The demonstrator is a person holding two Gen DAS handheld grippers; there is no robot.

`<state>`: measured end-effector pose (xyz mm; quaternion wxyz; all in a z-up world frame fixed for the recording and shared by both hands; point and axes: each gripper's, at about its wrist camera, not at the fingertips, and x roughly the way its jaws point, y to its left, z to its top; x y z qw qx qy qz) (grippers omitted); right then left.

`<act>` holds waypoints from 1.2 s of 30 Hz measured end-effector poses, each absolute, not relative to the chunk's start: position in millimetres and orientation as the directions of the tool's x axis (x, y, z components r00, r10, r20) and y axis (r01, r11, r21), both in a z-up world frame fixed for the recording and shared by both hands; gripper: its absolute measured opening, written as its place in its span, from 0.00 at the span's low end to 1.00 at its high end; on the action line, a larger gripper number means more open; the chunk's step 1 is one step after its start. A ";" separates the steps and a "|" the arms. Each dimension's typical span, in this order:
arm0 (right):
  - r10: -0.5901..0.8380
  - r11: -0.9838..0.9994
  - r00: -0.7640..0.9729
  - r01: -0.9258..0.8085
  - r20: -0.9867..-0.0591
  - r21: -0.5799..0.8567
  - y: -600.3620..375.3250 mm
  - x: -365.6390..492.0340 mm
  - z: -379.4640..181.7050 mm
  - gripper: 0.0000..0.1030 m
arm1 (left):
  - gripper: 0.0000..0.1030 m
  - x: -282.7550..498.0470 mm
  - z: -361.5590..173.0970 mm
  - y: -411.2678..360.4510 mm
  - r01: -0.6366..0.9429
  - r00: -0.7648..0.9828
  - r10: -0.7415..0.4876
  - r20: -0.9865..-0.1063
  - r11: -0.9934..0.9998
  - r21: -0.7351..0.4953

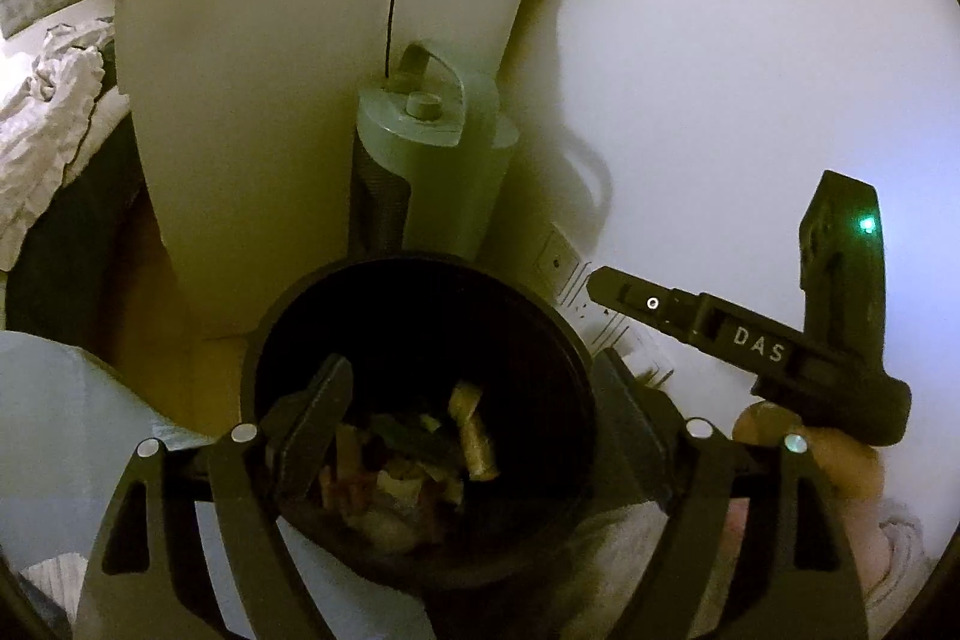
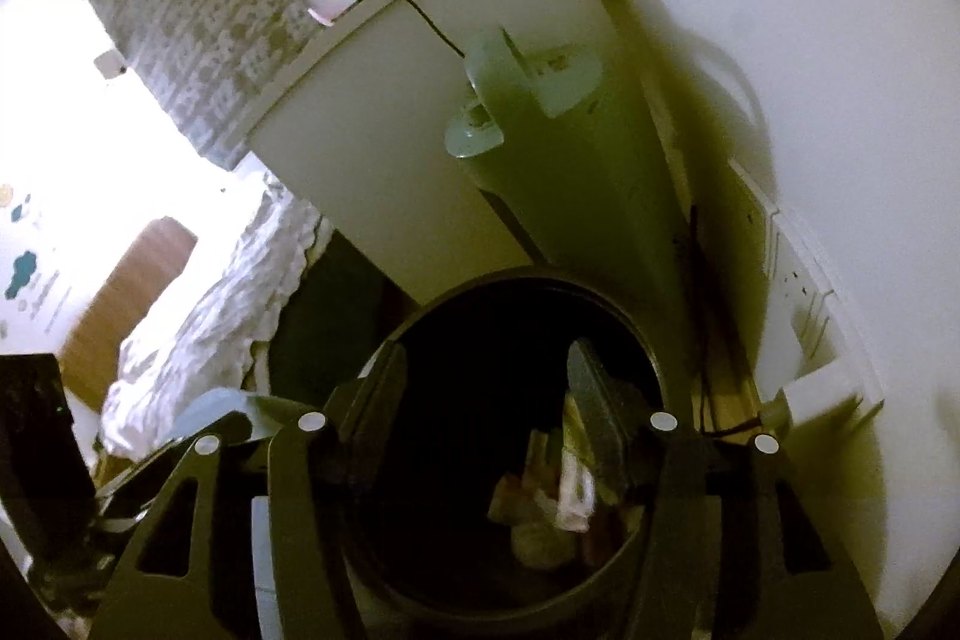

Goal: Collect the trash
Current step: 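Carry the packet and wrapper over the black bin and open both tools, then grasp the white plastic bag with the left tool while the right tool grasps the pink roller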

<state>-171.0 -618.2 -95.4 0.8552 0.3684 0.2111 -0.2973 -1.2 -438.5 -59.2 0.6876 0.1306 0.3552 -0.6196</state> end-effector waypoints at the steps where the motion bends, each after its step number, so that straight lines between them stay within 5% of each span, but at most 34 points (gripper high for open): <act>1: -0.352 0.552 0.735 0.663 -0.580 0.505 -617.4 -170.8 -95.0 0.55 | 0.79 -0.7 -58.2 -436.1 0.944 -0.019 -0.760 -0.649 0.200 -0.263; 15: -0.154 0.735 0.804 0.481 -0.574 0.477 -529.6 -99.0 -72.9 0.61 | 0.91 40.8 -30.7 -280.8 0.899 0.171 -0.754 -0.634 0.383 -0.213; 24: 0.136 0.898 0.792 0.155 -0.596 0.411 -404.9 -19.9 -58.6 0.61 | 0.91 92.7 -64.9 -148.2 0.855 0.270 -0.602 -0.751 0.509 -0.101; 36: 0.269 0.948 0.639 -0.042 -0.720 0.317 -291.7 44.8 -81.1 0.59 | 0.93 126.2 -96.7 -124.7 0.917 0.162 -0.579 -0.799 0.388 -0.095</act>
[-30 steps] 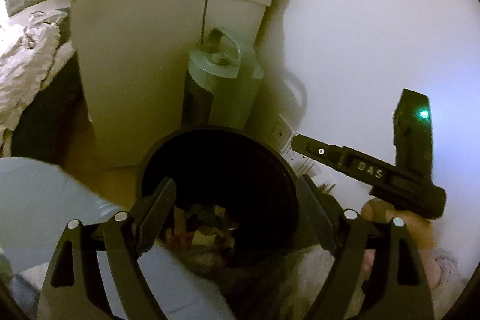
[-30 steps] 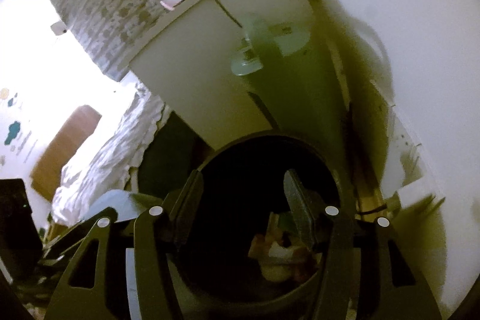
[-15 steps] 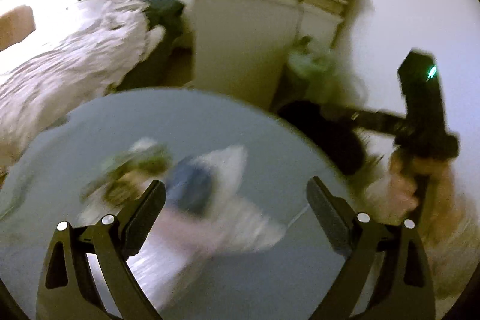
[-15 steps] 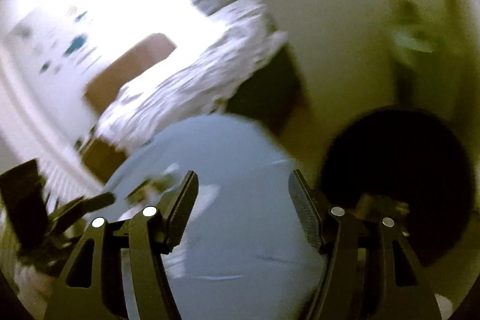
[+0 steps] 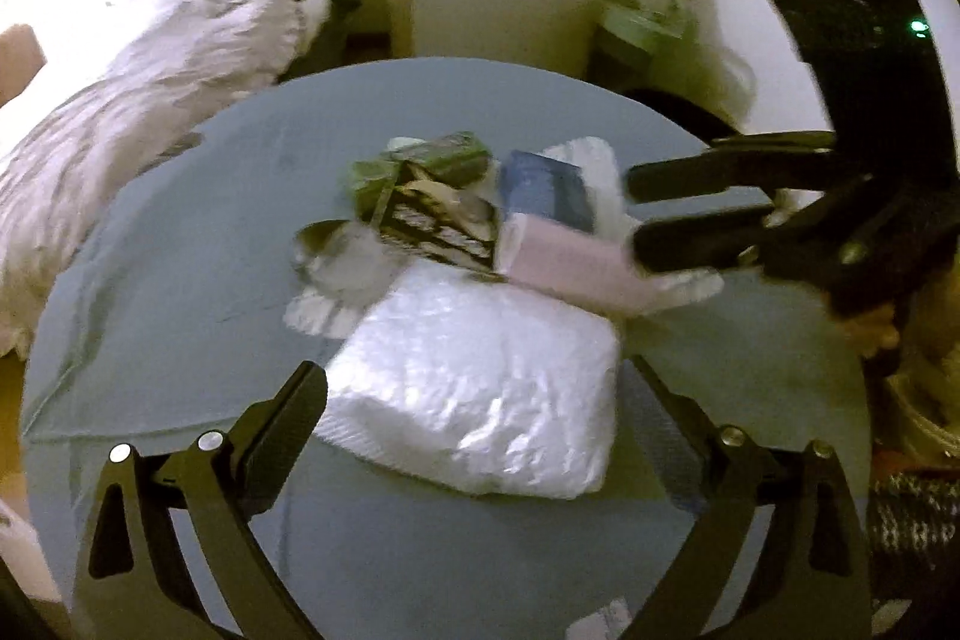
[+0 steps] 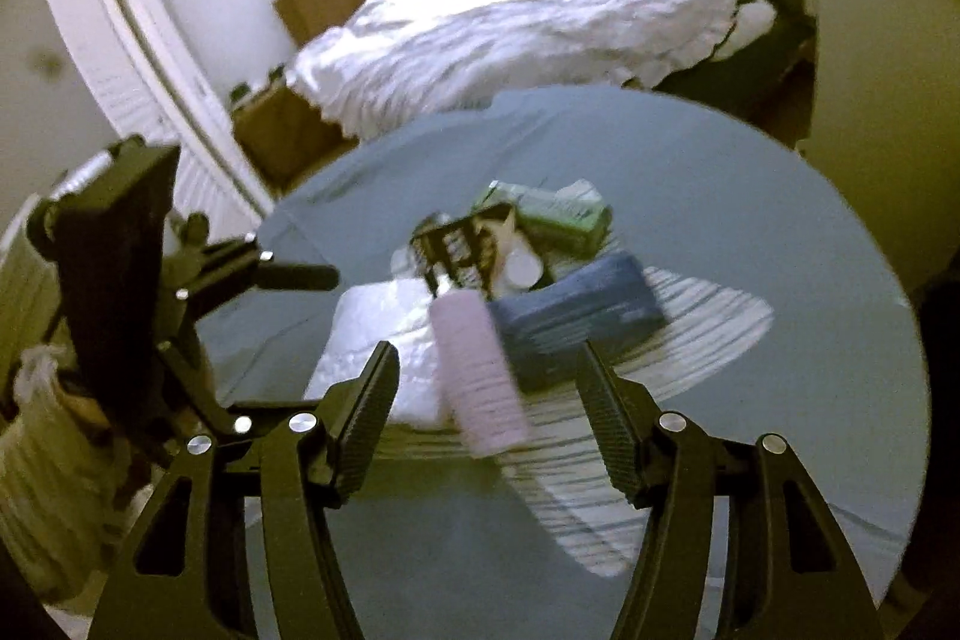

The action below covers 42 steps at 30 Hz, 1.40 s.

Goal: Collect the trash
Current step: 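Grasp the white plastic bag with the left tool while the right tool grasps the pink roller, then carry the bag and roller over the black bin and open both tools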

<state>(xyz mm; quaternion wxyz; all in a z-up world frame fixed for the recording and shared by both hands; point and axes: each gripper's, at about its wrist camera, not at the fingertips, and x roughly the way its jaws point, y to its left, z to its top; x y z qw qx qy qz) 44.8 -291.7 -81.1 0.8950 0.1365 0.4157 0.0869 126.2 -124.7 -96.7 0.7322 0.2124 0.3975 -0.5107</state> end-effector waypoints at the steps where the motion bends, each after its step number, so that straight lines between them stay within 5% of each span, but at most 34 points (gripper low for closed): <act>1: 0.270 0.949 0.628 -0.044 -0.730 0.313 -288.0 48.1 -84.5 0.59 | 0.94 126.9 -98.9 -127.4 0.923 0.152 -0.578 -0.802 0.373 -0.094; 12: 0.266 0.951 0.574 -0.025 -0.775 0.308 -275.4 68.3 -106.2 0.34 | 0.93 136.4 -114.3 -135.7 0.931 0.118 -0.595 -0.795 0.345 -0.121; 23: 0.307 0.922 0.624 -0.009 -0.719 0.386 -286.8 54.4 -96.9 0.31 | 0.48 127.1 -103.1 -115.3 0.901 0.128 -0.654 -0.746 0.391 -0.188; 35: 0.304 0.871 0.743 0.036 -0.596 0.489 -335.5 11.9 -58.3 0.31 | 0.44 102.6 -68.6 -71.5 0.841 0.145 -0.730 -0.668 0.446 -0.305; 42: 0.254 0.838 0.825 0.073 -0.504 0.541 -376.8 -17.4 -39.5 0.30 | 0.44 88.0 -28.2 -105.2 0.884 0.160 -0.765 -0.623 0.393 -0.255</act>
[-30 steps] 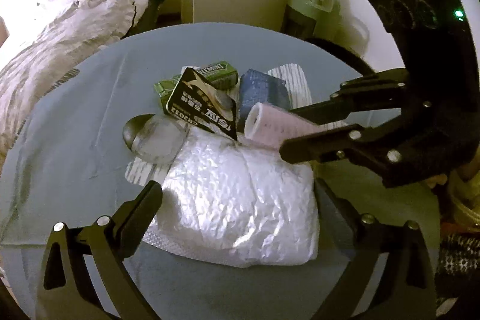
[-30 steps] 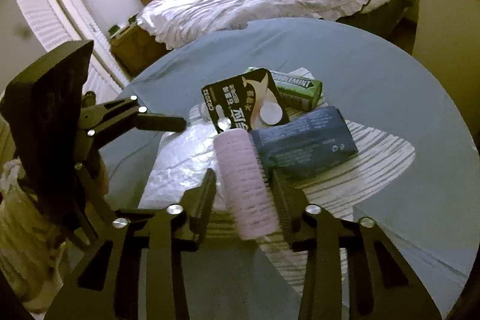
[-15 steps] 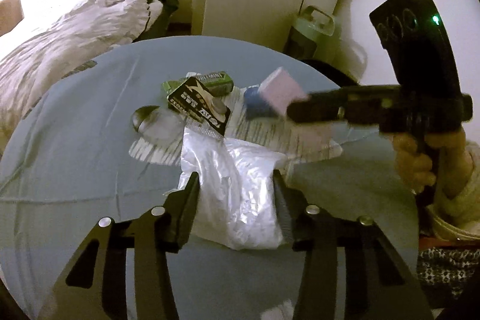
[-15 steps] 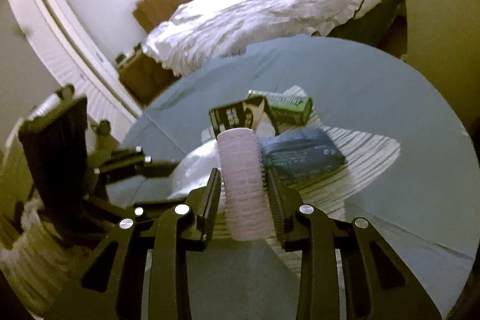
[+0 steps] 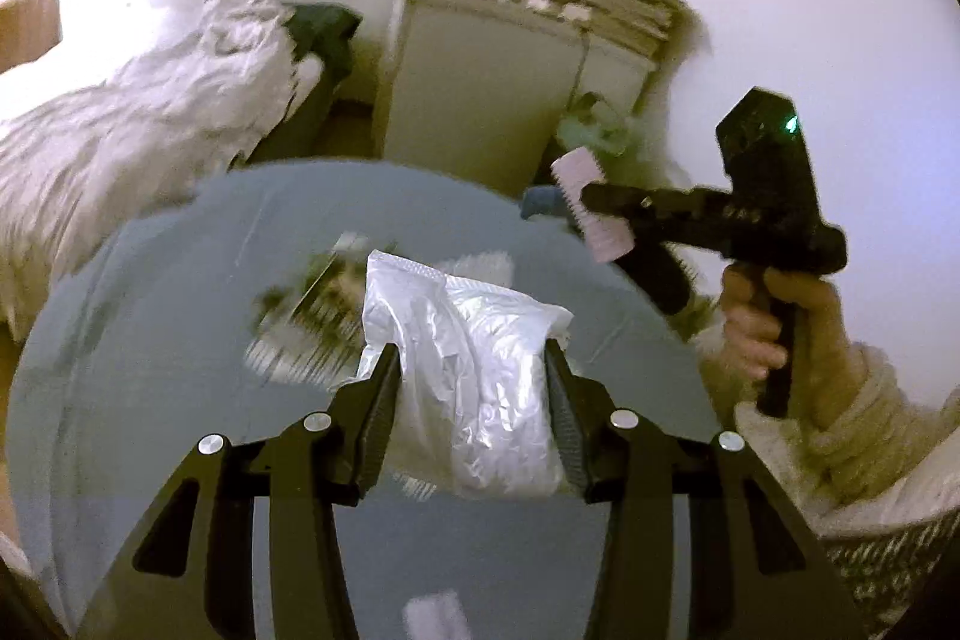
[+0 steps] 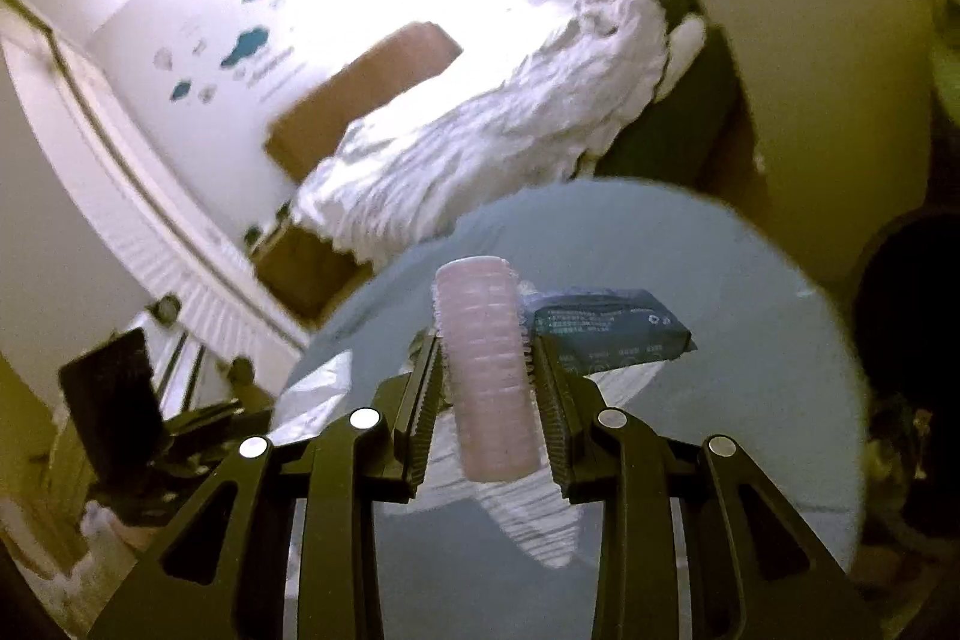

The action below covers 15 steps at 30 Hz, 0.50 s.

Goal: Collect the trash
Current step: 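Carry the bag and roller over the black bin and open both tools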

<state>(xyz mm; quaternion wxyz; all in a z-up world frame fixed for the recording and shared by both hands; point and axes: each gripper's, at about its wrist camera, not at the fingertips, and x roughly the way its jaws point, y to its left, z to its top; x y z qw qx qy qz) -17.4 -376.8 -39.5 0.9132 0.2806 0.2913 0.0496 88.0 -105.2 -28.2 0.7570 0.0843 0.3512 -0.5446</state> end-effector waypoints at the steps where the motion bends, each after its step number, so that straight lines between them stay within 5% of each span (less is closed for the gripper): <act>1: 0.224 0.839 0.841 0.091 -0.493 0.537 -385.5 -23.9 -36.3 0.31 | 0.44 86.4 -23.0 -118.2 0.892 0.159 -0.776 -0.611 0.379 -0.248; 7: 0.142 0.844 0.868 0.145 -0.476 0.517 -427.2 -51.5 -28.7 0.31 | 0.45 69.7 -4.8 -186.6 0.927 0.108 -0.825 -0.554 0.285 -0.243; 15: 0.206 0.887 0.768 0.115 -0.606 0.447 -409.8 -38.2 -72.0 0.31 | 0.45 68.0 4.2 -198.4 0.909 0.100 -0.858 -0.504 0.284 -0.304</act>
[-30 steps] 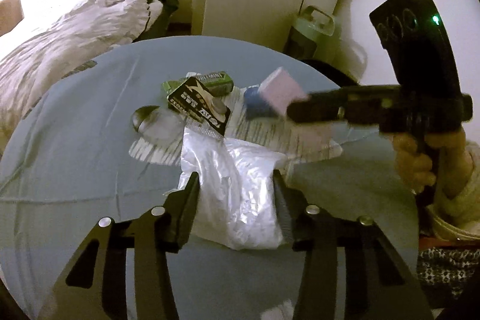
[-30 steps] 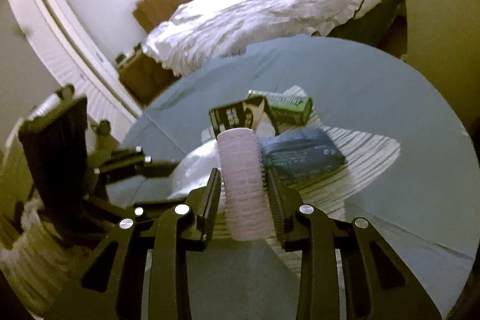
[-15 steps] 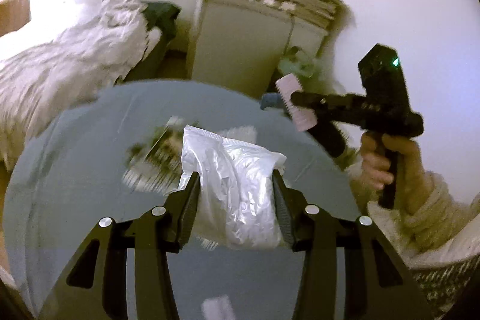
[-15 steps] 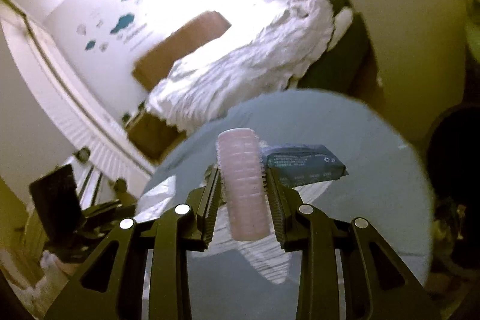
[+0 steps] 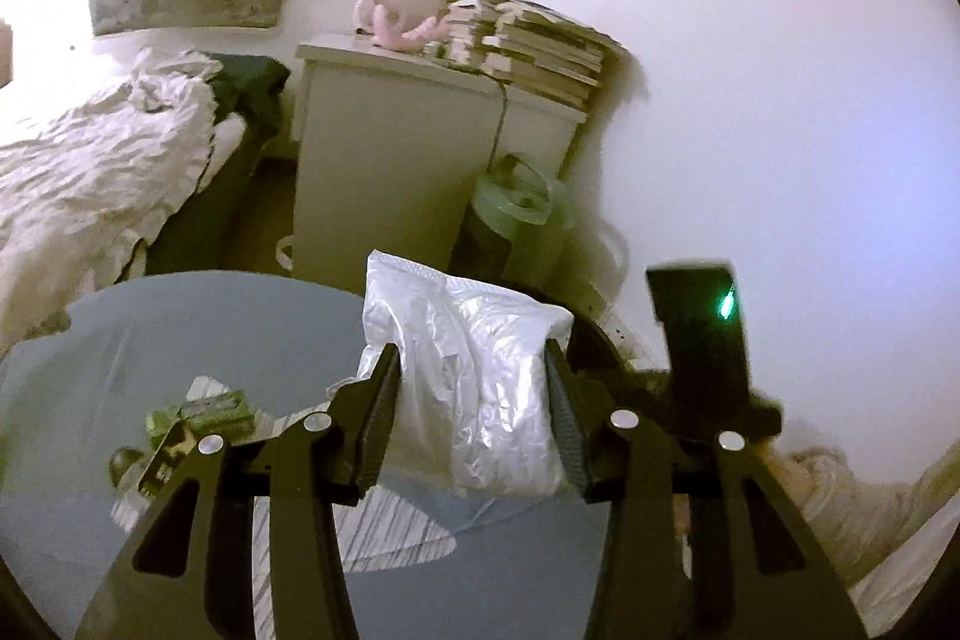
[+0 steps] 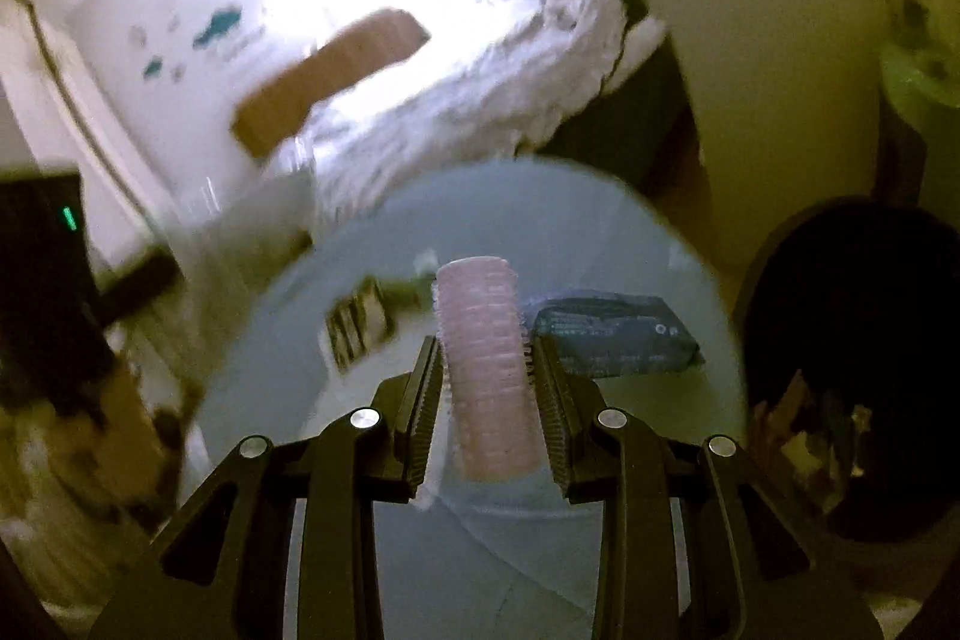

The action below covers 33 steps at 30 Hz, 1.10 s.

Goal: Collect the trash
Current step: 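Carry the bag and roller over the black bin and open both tools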

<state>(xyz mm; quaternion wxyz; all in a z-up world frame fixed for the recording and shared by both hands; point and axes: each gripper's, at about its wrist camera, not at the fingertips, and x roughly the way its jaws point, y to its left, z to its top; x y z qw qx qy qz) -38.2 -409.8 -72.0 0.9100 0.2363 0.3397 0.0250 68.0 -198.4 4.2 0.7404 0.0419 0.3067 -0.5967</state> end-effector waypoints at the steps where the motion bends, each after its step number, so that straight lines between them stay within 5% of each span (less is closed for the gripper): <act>1: 0.210 0.902 0.748 0.100 -0.630 0.420 -400.0 -33.6 -79.6 0.31 | 0.45 69.5 3.6 -193.0 0.905 0.109 -0.854 -0.509 0.297 -0.305; 6: 0.200 0.956 0.665 0.029 -0.719 0.293 -357.2 -14.3 -101.2 0.31 | 0.45 77.0 4.0 -168.1 0.889 0.150 -0.843 -0.517 0.344 -0.303; 11: 0.193 0.964 0.651 0.014 -0.734 0.266 -342.7 -19.1 -103.4 0.48 | 0.45 84.5 3.7 -142.0 0.873 0.177 -0.844 -0.506 0.373 -0.316; 18: 0.189 0.971 0.619 -0.003 -0.763 0.238 -330.3 -11.6 -109.2 0.48 | 0.45 85.5 -2.1 -136.1 0.863 0.170 -0.847 -0.503 0.375 -0.339; 21: 0.128 0.991 0.603 -0.042 -0.788 0.129 -313.2 -8.3 -111.7 0.29 | 0.45 84.0 -1.8 -140.8 0.868 0.160 -0.850 -0.501 0.364 -0.339; 27: 0.177 0.952 0.745 0.036 -0.643 0.304 -354.1 -31.0 -80.7 0.28 | 0.45 77.0 0.3 -169.5 0.885 0.127 -0.856 -0.501 0.326 -0.332; 33: -0.175 0.856 0.882 0.356 -0.437 0.376 -458.0 -98.0 -33.9 0.28 | 0.45 56.9 -1.3 -249.1 0.908 0.043 -0.876 -0.481 0.235 -0.347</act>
